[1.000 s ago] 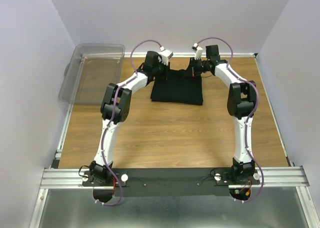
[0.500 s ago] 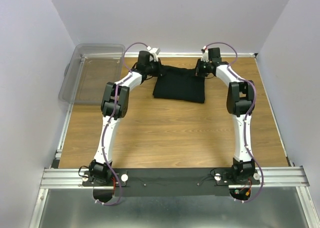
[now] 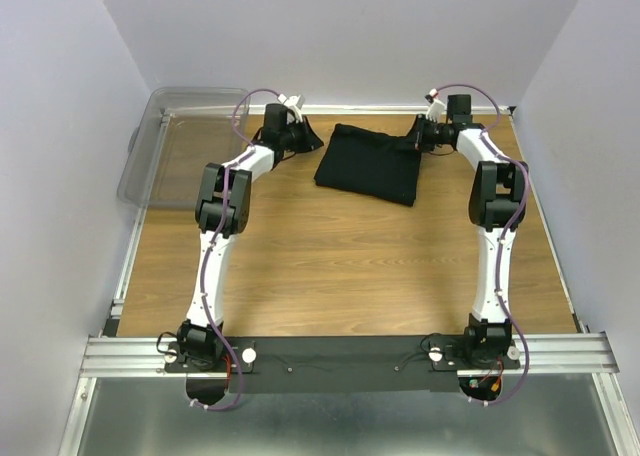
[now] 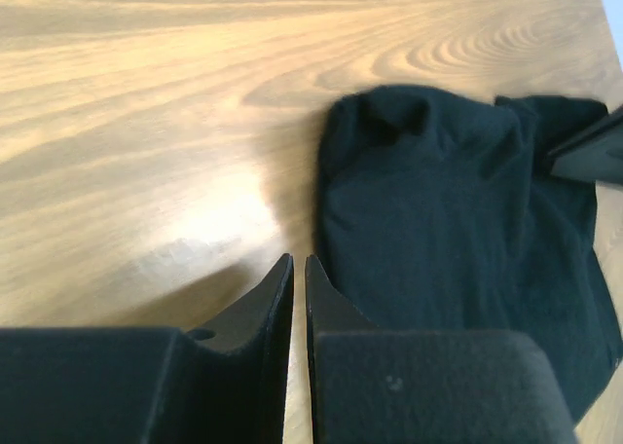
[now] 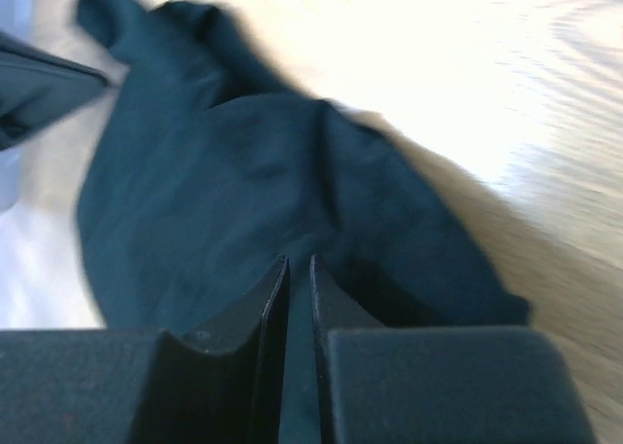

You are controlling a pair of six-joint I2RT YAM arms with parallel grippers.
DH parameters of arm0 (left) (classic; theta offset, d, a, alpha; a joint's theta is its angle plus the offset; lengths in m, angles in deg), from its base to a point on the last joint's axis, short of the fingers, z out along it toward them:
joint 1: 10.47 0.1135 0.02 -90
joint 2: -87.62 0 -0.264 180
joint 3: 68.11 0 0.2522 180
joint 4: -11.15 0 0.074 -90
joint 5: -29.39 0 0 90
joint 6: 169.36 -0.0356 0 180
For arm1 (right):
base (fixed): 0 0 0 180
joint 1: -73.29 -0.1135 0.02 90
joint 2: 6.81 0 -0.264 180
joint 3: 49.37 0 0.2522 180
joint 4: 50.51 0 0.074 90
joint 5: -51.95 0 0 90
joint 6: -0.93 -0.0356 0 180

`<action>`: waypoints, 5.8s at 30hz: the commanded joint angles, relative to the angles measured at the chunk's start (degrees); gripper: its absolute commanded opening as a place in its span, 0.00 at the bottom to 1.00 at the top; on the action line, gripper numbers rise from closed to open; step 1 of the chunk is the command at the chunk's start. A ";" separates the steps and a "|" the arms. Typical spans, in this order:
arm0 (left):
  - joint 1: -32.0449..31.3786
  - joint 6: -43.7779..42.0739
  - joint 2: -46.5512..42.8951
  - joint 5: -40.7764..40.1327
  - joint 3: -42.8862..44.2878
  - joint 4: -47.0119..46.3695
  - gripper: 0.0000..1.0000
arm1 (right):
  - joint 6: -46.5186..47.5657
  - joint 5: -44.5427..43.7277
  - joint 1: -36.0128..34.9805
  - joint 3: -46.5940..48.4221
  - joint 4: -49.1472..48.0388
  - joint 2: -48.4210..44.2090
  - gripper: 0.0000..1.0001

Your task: Fold and stack the t-shirts

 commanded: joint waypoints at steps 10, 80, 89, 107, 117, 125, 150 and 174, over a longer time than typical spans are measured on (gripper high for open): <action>-8.15 -9.59 -12.69 8.56 -16.29 -5.75 0.26 | -2.86 0.69 1.68 5.18 0.27 2.65 0.20; -6.92 12.83 -26.49 -5.24 -49.51 -19.28 0.32 | 34.14 8.78 6.42 -38.76 21.81 -19.76 0.25; -5.16 8.17 -27.35 -4.90 -45.11 -16.02 0.32 | 39.23 8.59 7.48 -39.21 24.26 -22.56 0.27; -5.51 -11.79 -91.64 -24.23 -70.50 -19.28 0.68 | 29.93 -1.87 7.83 -35.26 14.34 -26.20 1.00; -5.25 -12.40 -116.21 -25.90 -78.24 -3.11 0.75 | 25.79 5.86 6.16 -35.34 16.17 -21.34 0.56; -5.25 -9.59 -125.53 -23.88 -82.37 1.82 0.75 | 25.80 -0.71 7.47 -34.03 18.91 -21.69 0.00; -5.25 -9.06 -126.51 -21.15 -83.78 3.49 0.75 | 40.37 -36.32 19.44 -29.51 7.40 -33.26 0.75; 11.98 -20.22 -109.00 -27.29 -76.22 8.59 0.91 | 6.10 -44.83 19.78 -74.18 -18.80 -88.22 1.00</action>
